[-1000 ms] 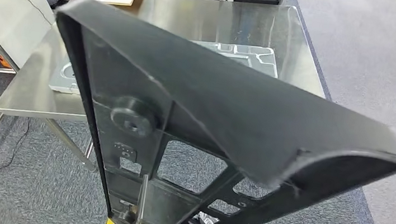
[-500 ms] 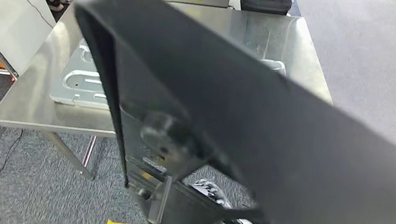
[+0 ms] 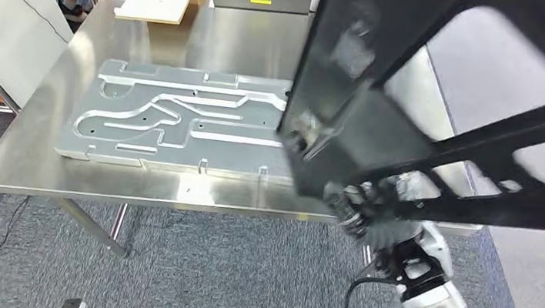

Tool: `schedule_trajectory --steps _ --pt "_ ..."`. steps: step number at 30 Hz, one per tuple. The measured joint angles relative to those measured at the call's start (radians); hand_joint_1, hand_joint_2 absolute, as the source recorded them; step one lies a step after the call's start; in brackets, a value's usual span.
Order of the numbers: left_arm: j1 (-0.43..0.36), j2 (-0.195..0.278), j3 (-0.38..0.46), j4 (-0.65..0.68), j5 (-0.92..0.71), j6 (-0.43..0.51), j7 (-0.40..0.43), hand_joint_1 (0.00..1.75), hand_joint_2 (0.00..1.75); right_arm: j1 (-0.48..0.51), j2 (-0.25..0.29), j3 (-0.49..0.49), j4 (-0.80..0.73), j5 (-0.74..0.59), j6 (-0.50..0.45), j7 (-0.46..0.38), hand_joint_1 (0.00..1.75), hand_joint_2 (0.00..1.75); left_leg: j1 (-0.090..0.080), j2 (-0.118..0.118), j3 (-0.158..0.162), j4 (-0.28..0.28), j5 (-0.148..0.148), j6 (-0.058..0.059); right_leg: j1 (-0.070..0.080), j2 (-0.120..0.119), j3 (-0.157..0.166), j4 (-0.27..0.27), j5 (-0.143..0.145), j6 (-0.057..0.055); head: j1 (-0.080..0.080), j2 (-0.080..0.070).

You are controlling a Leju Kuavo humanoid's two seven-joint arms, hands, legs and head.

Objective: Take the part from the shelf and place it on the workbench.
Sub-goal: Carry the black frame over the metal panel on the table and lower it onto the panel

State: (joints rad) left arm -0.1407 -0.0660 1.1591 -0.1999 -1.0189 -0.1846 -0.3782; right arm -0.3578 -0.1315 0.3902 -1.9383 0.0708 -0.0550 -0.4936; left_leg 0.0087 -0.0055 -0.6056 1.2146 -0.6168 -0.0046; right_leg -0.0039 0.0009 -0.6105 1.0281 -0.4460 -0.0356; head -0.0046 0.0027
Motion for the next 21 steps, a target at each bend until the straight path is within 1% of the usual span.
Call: schedule_trajectory --steps 1,2,3,4,5,6,7,8,9,10,11,12,13,14,15,16,17,18,19,20,21 --pt "-0.001 0.0 0.0 0.0 0.0 -0.001 0.0 0.0 1.75 -0.014 0.0 -0.027 0.005 -0.002 0.001 0.009 1.75 1.75 0.003 0.0 -0.036 0.054 -0.017 -0.004 0.0 0.0 0.001 0.0 -0.003 0.0 0.0 0.0" --pt "0.0 0.0 -0.001 0.0 0.0 -0.002 0.0 0.0 1.75 -0.024 -0.001 -0.052 0.011 -0.004 0.001 0.018 1.75 1.75 0.005 0.0 -0.06 0.081 -0.016 -0.007 -0.001 0.0 0.004 0.001 -0.006 0.001 0.0 0.0" --pt "0.0 0.0 -0.001 0.0 0.0 -0.003 0.0 0.0 1.75 -0.034 -0.003 -0.073 0.021 -0.004 0.002 0.029 1.75 1.75 0.007 0.001 -0.066 0.07 0.007 -0.009 -0.002 0.0 0.007 0.001 -0.009 0.003 0.0 0.0" --pt "0.0 0.0 -0.001 0.0 0.0 -0.004 0.0 0.0 1.75 -0.043 -0.004 -0.091 0.034 -0.001 0.001 0.041 1.75 1.75 0.009 0.001 -0.055 0.022 0.05 -0.01 -0.004 0.001 0.013 0.002 -0.013 0.006 0.0 0.0" --pt "0.0 0.0 -0.002 0.0 -0.001 -0.004 0.0 0.0 1.75 -0.052 -0.007 -0.109 0.05 0.006 -0.001 0.053 1.75 1.75 0.01 0.001 -0.034 -0.046 0.099 -0.011 -0.005 0.001 0.019 0.002 -0.018 0.01 0.0 0.0" --pt "-0.001 0.0 -0.003 0.0 -0.001 -0.005 0.0 0.0 1.75 -0.062 -0.009 -0.125 0.071 0.013 -0.005 0.063 1.75 1.75 0.01 0.002 -0.015 -0.107 0.132 -0.011 -0.006 0.001 0.024 0.003 -0.021 0.014 0.0 0.0" --pt "-0.002 0.0 -0.005 0.0 -0.002 -0.006 0.0 0.0 1.75 -0.07 -0.012 -0.142 0.093 0.021 -0.008 0.069 1.75 1.75 0.007 0.002 -0.001 -0.155 0.151 -0.008 -0.006 0.001 0.025 0.004 -0.024 0.02 0.0 0.0" --pt "-0.003 0.0 -0.006 0.0 -0.002 -0.006 0.0 0.0 1.75 -0.077 -0.016 -0.158 0.115 0.027 -0.011 0.071 1.75 1.75 0.004 0.002 0.004 -0.179 0.157 -0.002 -0.006 0.001 0.024 0.005 -0.025 0.025 0.0 0.0" --pt "-0.003 0.0 -0.008 0.0 -0.003 -0.007 0.001 0.0 1.75 -0.081 -0.02 -0.173 0.136 0.034 -0.013 0.072 1.75 1.75 0.001 0.001 0.004 -0.184 0.154 0.005 -0.005 0.0 0.023 0.004 -0.025 0.031 0.0 0.0" --pt "-0.003 0.0 -0.009 0.0 -0.003 -0.007 0.002 0.0 1.75 -0.084 -0.024 -0.185 0.155 0.043 -0.015 0.075 1.75 1.75 0.0 0.0 0.005 -0.19 0.159 0.013 -0.004 0.0 0.022 0.003 -0.025 0.038 0.0 0.0" --pt "-0.002 0.0 -0.01 0.0 -0.003 -0.007 0.002 0.0 1.75 -0.088 -0.028 -0.195 0.173 0.058 -0.018 0.082 1.75 1.75 0.002 -0.001 0.006 -0.192 0.165 0.02 -0.005 0.0 0.022 0.006 -0.03 0.044 0.0 0.0" --pt "-0.003 0.0 -0.011 0.0 -0.003 -0.007 0.002 0.0 1.75 -0.094 -0.033 -0.203 0.193 0.08 -0.022 0.094 1.75 1.75 0.004 -0.001 0.007 -0.196 0.167 0.027 -0.006 0.0 0.016 0.019 -0.041 0.048 0.0 0.0" --pt "-0.005 0.0 -0.014 0.0 -0.003 -0.007 0.002 0.0 1.75 -0.104 -0.04 -0.207 0.217 0.111 -0.028 0.11 1.75 1.75 0.005 -0.001 0.009 -0.199 0.169 0.032 -0.007 0.0 0.002 0.051 -0.061 0.052 0.0 0.0" --pt "-0.008 0.0 -0.017 0.0 -0.003 -0.008 0.003 0.0 1.75 -0.116 -0.05 -0.21 0.25 0.156 -0.036 0.128 1.75 1.75 0.006 -0.001 0.01 -0.202 0.17 0.037 -0.009 0.0 -0.024 0.105 -0.09 0.055 0.0 0.0" --pt "-0.01 0.0 -0.019 0.0 -0.003 -0.009 0.003 0.0 1.75 -0.131 -0.063 -0.21 0.289 0.21 -0.043 0.145 1.75 1.75 0.005 -0.001 0.011 -0.201 0.169 0.04 -0.009 0.0 -0.058 0.172 -0.12 0.058 0.0 0.0" --pt "-0.011 0.0 -0.022 0.0 -0.004 -0.01 0.004 0.0 1.75 -0.147 -0.078 -0.205 0.338 0.277 -0.05 0.163 1.75 1.75 0.003 -0.001 0.011 -0.201 0.168 0.042 -0.01 0.0 -0.091 0.235 -0.141 0.06 0.0 0.0" --pt "-0.011 0.0 -0.023 0.0 -0.005 -0.012 0.005 0.0 1.75 -0.166 -0.094 -0.196 0.392 0.353 -0.055 0.183 1.75 1.75 0.002 -0.002 0.011 -0.2 0.167 0.043 -0.01 0.0 -0.115 0.274 -0.145 0.062 0.0 0.0" --pt "-0.012 0.0 -0.025 0.0 -0.006 -0.014 0.006 0.0 1.75 -0.188 -0.109 -0.181 0.445 0.431 -0.056 0.203 1.75 1.75 0.002 -0.002 0.012 -0.198 0.166 0.044 -0.01 0.0 -0.122 0.275 -0.129 0.062 0.0 0.0" --pt "-0.013 0.0 -0.027 0.0 -0.007 -0.017 0.007 0.0 1.75 -0.215 -0.125 -0.16 0.503 0.514 -0.053 0.223 1.75 1.75 0.002 -0.004 0.012 -0.196 0.164 0.043 -0.01 0.0 -0.109 0.238 -0.096 0.06 0.0 0.0" --pt "-0.015 0.0 -0.03 0.0 -0.008 -0.022 0.007 0.0 1.75 -0.25 -0.139 -0.134 0.561 0.593 -0.047 0.24 1.75 1.75 0.001 -0.005 0.013 -0.194 0.162 0.042 -0.01 0.0 -0.082 0.171 -0.054 0.057 0.0 0.0" --pt "-0.018 0.0 -0.034 0.0 -0.008 -0.028 0.007 0.0 1.75 -0.291 -0.151 -0.101 0.623 0.665 -0.039 0.251 1.75 1.75 -0.001 -0.005 0.012 -0.192 0.16 0.04 -0.008 0.001 -0.053 0.107 -0.023 0.053 0.0 0.0"
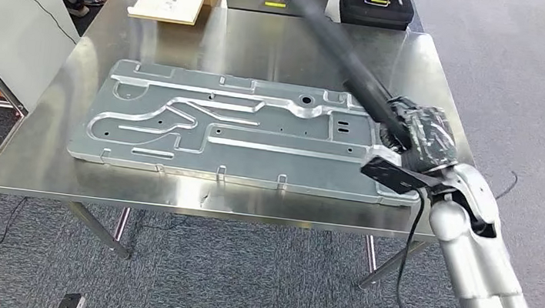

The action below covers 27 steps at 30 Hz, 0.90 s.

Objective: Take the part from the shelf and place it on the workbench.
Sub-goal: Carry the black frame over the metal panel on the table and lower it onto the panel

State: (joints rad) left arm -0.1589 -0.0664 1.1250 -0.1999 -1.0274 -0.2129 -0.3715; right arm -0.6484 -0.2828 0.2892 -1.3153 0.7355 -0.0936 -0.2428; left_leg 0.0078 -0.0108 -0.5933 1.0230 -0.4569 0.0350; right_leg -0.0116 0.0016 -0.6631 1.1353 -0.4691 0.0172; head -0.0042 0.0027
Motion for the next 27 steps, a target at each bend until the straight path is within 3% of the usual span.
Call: schedule_trajectory --steps 2,6,8,10,11,12,13,15,16,18,21,22,24,26,27 --pt "-0.006 0.0 -0.009 0.0 0.0 -0.017 -0.004 0.0 1.75 -0.09 -0.014 0.077 0.129 0.113 0.017 0.008 1.75 1.75 -0.004 0.0 -0.004 0.003 -0.001 -0.007 0.005 0.001 0.034 -0.084 0.027 -0.007 0.0 0.0" --pt "-0.009 0.0 -0.02 0.0 0.002 -0.045 -0.022 0.0 1.75 -0.223 -0.014 0.234 0.348 0.218 0.03 -0.003 1.75 1.75 -0.006 0.001 -0.012 0.013 -0.011 -0.023 0.001 -0.003 0.039 -0.101 0.025 -0.02 0.0 0.0" --pt "-0.009 0.0 -0.027 0.0 0.003 -0.053 -0.029 0.0 1.75 -0.272 -0.006 0.297 0.423 0.237 0.028 -0.017 1.75 1.75 -0.004 0.003 -0.049 0.091 -0.055 -0.035 -0.004 -0.007 0.043 -0.107 0.027 -0.03 0.0 0.0" --pt "-0.007 0.0 -0.033 0.0 0.003 -0.058 -0.034 0.0 1.75 -0.309 0.006 0.347 0.488 0.243 0.024 -0.039 1.75 1.75 -0.001 0.004 -0.115 0.224 -0.108 -0.042 -0.003 -0.009 0.045 -0.106 0.025 -0.035 0.0 0.0" --pt "-0.005 0.0 -0.035 0.0 0.003 -0.059 -0.036 0.0 1.75 -0.321 0.012 0.368 0.516 0.244 0.019 -0.05 1.75 1.75 0.0 0.005 -0.141 0.27 -0.117 -0.044 -0.002 -0.009 0.046 -0.106 0.024 -0.036 0.0 0.0" --pt "-0.004 0.001 -0.037 0.0 0.002 -0.06 -0.039 0.0 1.75 -0.33 0.018 0.389 0.54 0.245 0.012 -0.06 1.75 1.75 0.001 0.005 -0.151 0.281 -0.106 -0.045 -0.002 -0.009 0.047 -0.105 0.023 -0.037 0.0 0.0" --pt "-0.003 0.001 -0.039 0.0 0.002 -0.061 -0.041 0.0 1.75 -0.336 0.024 0.408 0.562 0.245 0.002 -0.07 1.75 1.75 0.002 0.005 -0.142 0.253 -0.077 -0.044 -0.002 -0.008 0.049 -0.104 0.021 -0.036 0.0 0.0" --pt "-0.004 0.003 -0.043 0.0 0.001 -0.061 -0.045 0.0 1.75 -0.344 0.037 0.436 0.596 0.244 -0.025 -0.085 1.75 1.75 0.002 0.005 -0.085 0.123 -0.004 -0.039 -0.001 -0.006 0.054 -0.101 0.015 -0.033 0.0 0.0" --pt "-0.005 0.003 -0.045 0.0 0.0 -0.061 -0.047 0.0 1.75 -0.349 0.044 0.446 0.612 0.243 -0.039 -0.093 1.75 1.75 0.0 0.004 -0.057 0.064 0.018 -0.035 0.0 -0.005 0.054 -0.098 0.012 -0.03 0.0 0.0" --pt "-0.007 0.003 -0.052 0.0 -0.003 -0.06 -0.049 0.0 1.75 -0.357 0.058 0.463 0.644 0.242 -0.06 -0.104 1.75 1.75 -0.003 0.004 -0.035 0.014 0.022 -0.028 0.003 -0.002 0.05 -0.096 0.012 -0.023 0.0 0.0" --pt "-0.01 0.003 -0.063 0.0 -0.01 -0.061 -0.05 0.0 1.75 -0.362 0.082 0.482 0.692 0.241 -0.074 -0.112 1.75 1.75 0.001 0.004 -0.03 0.0 0.026 -0.015 0.004 -0.002 0.046 -0.091 0.005 -0.011 0.0 0.0" --pt "-0.013 0.003 -0.067 0.0 -0.012 -0.062 -0.051 0.0 1.75 -0.364 0.091 0.486 0.708 0.241 -0.08 -0.114 1.75 1.75 0.003 0.004 -0.028 -0.005 0.029 -0.009 0.003 -0.002 0.037 -0.068 -0.011 -0.007 0.0 0.0" --pt "-0.019 0.003 -0.074 0.0 -0.012 -0.066 -0.051 0.0 1.75 -0.365 0.11 0.494 0.741 0.241 -0.093 -0.115 1.75 1.75 0.004 0.004 -0.025 -0.01 0.031 -0.001 0.0 -0.001 -0.008 0.034 -0.067 -0.001 0.0 0.0" --pt "-0.022 0.003 -0.08 0.0 -0.012 -0.07 -0.052 0.0 1.75 -0.363 0.127 0.502 0.777 0.24 -0.098 -0.113 0.87 0.87 0.004 0.004 -0.025 -0.009 0.031 0.001 -0.003 -0.001 -0.065 0.148 -0.107 0.004 0.0 0.0" --pt "-0.023 0.003 -0.083 0.0 -0.012 -0.071 -0.051 0.0 1.75 -0.362 0.135 0.505 0.793 0.237 -0.098 -0.112 0.44 0.44 0.003 0.004 -0.025 -0.008 0.03 0.001 -0.004 -0.002 -0.077 0.167 -0.103 0.005 0.0 0.0"
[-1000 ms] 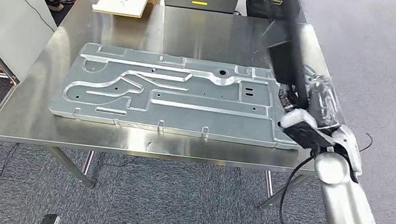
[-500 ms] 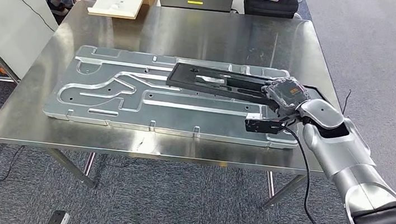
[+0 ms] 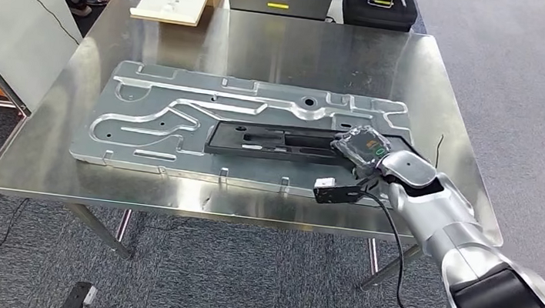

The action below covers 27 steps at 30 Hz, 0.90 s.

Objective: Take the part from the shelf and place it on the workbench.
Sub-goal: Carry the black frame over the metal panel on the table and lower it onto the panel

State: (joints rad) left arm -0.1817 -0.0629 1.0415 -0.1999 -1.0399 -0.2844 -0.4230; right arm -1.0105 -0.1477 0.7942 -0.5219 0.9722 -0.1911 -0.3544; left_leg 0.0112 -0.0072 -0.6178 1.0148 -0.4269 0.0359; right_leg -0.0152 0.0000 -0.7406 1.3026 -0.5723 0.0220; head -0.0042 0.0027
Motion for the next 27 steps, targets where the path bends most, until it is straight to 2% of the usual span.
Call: schedule_trajectory --steps 1,3,4,6,8,10,11,13,14,15,16,17,18,20,21,24,26,27 --pt "0.0 0.0 -0.003 0.0 0.0 -0.002 0.001 0.0 1.75 0.0 0.008 0.002 0.015 -0.004 0.001 0.002 0.0 0.0 0.0 0.0 0.001 0.001 -0.001 -0.001 -0.001 0.0 0.006 -0.018 0.023 0.0 0.0 0.0" --pt "-0.001 0.0 -0.007 0.0 0.0 -0.004 0.005 0.0 1.75 -0.002 0.021 0.003 0.04 -0.015 0.008 0.005 0.0 0.0 0.0 0.0 0.003 0.005 -0.005 -0.005 -0.001 -0.001 0.06 -0.137 0.091 -0.003 0.0 0.0" --pt "-0.002 0.0 -0.008 0.0 -0.001 -0.004 0.008 0.0 1.75 -0.003 0.027 0.003 0.051 -0.019 0.012 0.008 0.0 0.0 -0.002 0.0 0.003 0.008 -0.008 -0.008 0.0 -0.001 0.089 -0.197 0.114 -0.006 0.0 0.0" --pt "-0.002 0.0 -0.012 0.0 -0.004 -0.004 0.012 0.0 1.75 -0.004 0.036 0.003 0.069 -0.025 0.019 0.012 0.0 0.0 -0.005 0.0 0.002 0.01 -0.01 -0.016 0.005 0.001 0.115 -0.257 0.124 -0.011 0.0 0.0" --pt "-0.001 0.0 -0.015 0.0 -0.004 -0.003 0.012 0.0 0.87 -0.005 0.042 0.003 0.084 -0.032 0.021 0.017 0.0 0.0 -0.007 0.0 0.004 0.007 -0.01 -0.026 0.006 0.002 0.119 -0.263 0.124 -0.019 0.0 0.0" --pt "0.001 0.0 -0.016 0.0 -0.001 0.001 0.009 0.0 0.0 -0.005 0.045 0.003 0.094 -0.038 0.017 0.024 0.0 0.0 -0.005 0.0 -0.002 0.029 -0.028 -0.035 0.001 0.001 0.125 -0.271 0.128 -0.032 0.0 0.0" --pt "0.001 0.0 -0.016 0.0 0.0 0.004 0.008 0.0 0.0 -0.004 0.045 0.003 0.098 -0.043 0.012 0.026 0.0 0.0 -0.004 0.001 -0.017 0.066 -0.053 -0.04 -0.001 -0.001 0.128 -0.275 0.131 -0.038 0.0 0.0" --pt "0.005 0.001 -0.016 0.0 0.002 0.011 0.01 0.0 0.0 0.002 0.045 0.003 0.107 -0.056 -0.011 0.026 0.0 0.0 -0.001 0.001 -0.071 0.193 -0.119 -0.047 -0.001 -0.003 0.129 -0.277 0.132 -0.045 0.0 0.0" --pt "0.008 0.001 -0.017 0.0 0.002 0.013 0.012 0.0 0.0 0.007 0.044 0.003 0.11 -0.064 -0.027 0.024 0.0 0.0 0.0 0.001 -0.097 0.254 -0.143 -0.049 0.0 -0.003 0.128 -0.277 0.132 -0.045 0.0 0.0" --pt "0.011 0.002 -0.017 0.0 0.002 0.014 0.014 0.0 0.0 0.012 0.044 0.003 0.113 -0.073 -0.046 0.02 0.0 0.0 0.001 0.001 -0.112 0.288 -0.15 -0.051 0.001 -0.002 0.128 -0.276 0.132 -0.045 0.0 0.0" --pt "0.013 0.002 -0.018 0.0 0.002 0.015 0.016 0.0 0.0 0.018 0.044 0.001 0.114 -0.084 -0.067 0.012 0.0 0.0 0.002 0.002 -0.108 0.283 -0.136 -0.052 0.001 -0.001 0.128 -0.275 0.132 -0.045 0.0 0.0" --pt "0.014 0.002 -0.02 0.0 0.003 0.015 0.018 0.0 0.0 0.023 0.044 -0.004 0.114 -0.098 -0.093 0.002 0.0 0.0 0.002 0.002 -0.084 0.235 -0.105 -0.051 0.001 -0.001 0.128 -0.273 0.132 -0.044 0.0 0.0" --pt "0.014 0.002 -0.021 0.0 0.003 0.016 0.019 0.0 0.0 0.028 0.044 -0.013 0.111 -0.114 -0.12 -0.012 0.0 0.0 0.002 0.002 -0.048 0.161 -0.07 -0.049 0.0 0.0 0.128 -0.27 0.13 -0.042 0.0 0.0" --pt "0.011 0.003 -0.025 0.0 0.003 0.017 0.024 0.0 0.0 0.034 0.045 -0.039 0.096 -0.159 -0.174 -0.048 0.0 0.0 0.0 0.002 0.011 0.042 -0.031 -0.043 0.004 0.001 0.124 -0.264 0.128 -0.034 0.0 0.0" --pt "0.011 0.003 -0.026 0.0 0.003 0.017 0.026 0.0 0.0 0.037 0.045 -0.056 0.084 -0.187 -0.195 -0.071 0.0 0.0 -0.002 0.001 0.021 0.018 -0.028 -0.039 0.005 0.002 0.122 -0.263 0.129 -0.029 0.0 0.0" --pt "0.009 0.003 -0.031 0.0 0.004 0.015 0.03 0.0 0.0 0.068 0.049 -0.111 0.0 -0.27 -0.222 -0.125 0.0 0.0 -0.001 0.0 0.023 0.007 -0.023 -0.023 0.006 0.002 0.12 -0.266 0.131 -0.013 0.0 0.0" --pt "0.005 0.002 -0.035 0.0 0.004 0.012 0.03 0.0 0.0 0.118 0.047 -0.155 -0.125 -0.328 -0.196 -0.131 0.0 0.0 0.003 0.001 0.026 -0.002 -0.015 -0.01 0.005 0.002 0.105 -0.228 0.099 -0.005 0.0 0.0" --pt "0.003 0.001 -0.037 0.0 0.005 0.01 0.03 0.0 0.0 0.147 0.047 -0.178 -0.201 -0.366 -0.174 -0.134 0.0 0.0 0.004 0.001 0.026 -0.004 -0.014 -0.006 0.004 0.002 0.084 -0.178 0.067 -0.002 0.0 0.0"
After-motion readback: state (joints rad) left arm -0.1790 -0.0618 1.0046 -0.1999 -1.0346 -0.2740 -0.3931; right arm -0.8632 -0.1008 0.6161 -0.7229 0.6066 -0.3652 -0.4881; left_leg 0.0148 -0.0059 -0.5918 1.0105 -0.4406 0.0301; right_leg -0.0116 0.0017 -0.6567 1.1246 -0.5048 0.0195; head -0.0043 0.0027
